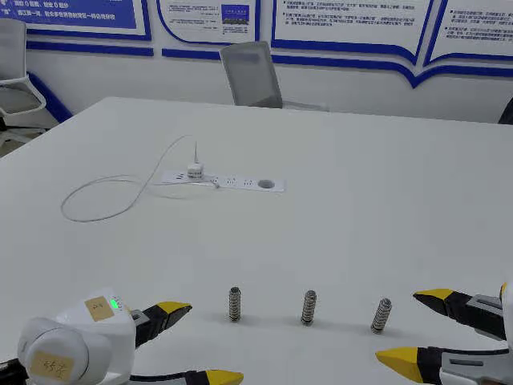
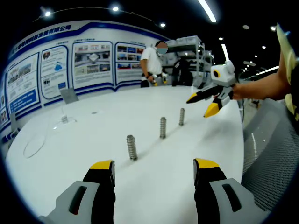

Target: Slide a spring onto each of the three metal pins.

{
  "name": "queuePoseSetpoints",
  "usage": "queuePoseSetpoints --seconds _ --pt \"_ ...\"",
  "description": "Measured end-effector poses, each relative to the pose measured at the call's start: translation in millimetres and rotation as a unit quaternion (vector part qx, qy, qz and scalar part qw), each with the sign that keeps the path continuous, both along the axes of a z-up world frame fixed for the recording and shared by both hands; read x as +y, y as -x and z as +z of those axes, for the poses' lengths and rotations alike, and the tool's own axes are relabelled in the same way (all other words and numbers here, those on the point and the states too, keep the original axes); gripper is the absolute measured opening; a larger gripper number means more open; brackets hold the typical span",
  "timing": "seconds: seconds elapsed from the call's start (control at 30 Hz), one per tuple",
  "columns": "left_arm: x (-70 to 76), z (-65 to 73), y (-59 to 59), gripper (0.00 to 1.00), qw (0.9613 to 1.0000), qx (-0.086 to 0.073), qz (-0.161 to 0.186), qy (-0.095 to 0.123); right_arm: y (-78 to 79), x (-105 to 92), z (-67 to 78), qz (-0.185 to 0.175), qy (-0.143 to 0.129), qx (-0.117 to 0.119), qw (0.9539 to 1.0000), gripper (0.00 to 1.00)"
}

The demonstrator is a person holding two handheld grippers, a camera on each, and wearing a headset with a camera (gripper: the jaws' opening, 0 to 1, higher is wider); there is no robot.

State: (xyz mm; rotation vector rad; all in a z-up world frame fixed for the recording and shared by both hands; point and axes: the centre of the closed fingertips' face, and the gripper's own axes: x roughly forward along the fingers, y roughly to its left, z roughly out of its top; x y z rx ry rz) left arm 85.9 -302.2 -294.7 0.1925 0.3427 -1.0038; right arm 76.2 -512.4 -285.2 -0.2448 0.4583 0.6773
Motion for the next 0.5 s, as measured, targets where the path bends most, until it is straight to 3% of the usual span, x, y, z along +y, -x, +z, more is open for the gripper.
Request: queuePoseSetpoints --seconds 0.5 --pt "1.4 1.0 1.9 0.69 1.0000 -0.001 0.002 -0.002 2.7 3.1 -3.9 0.008 0.003 0.003 1.0000 0.67"
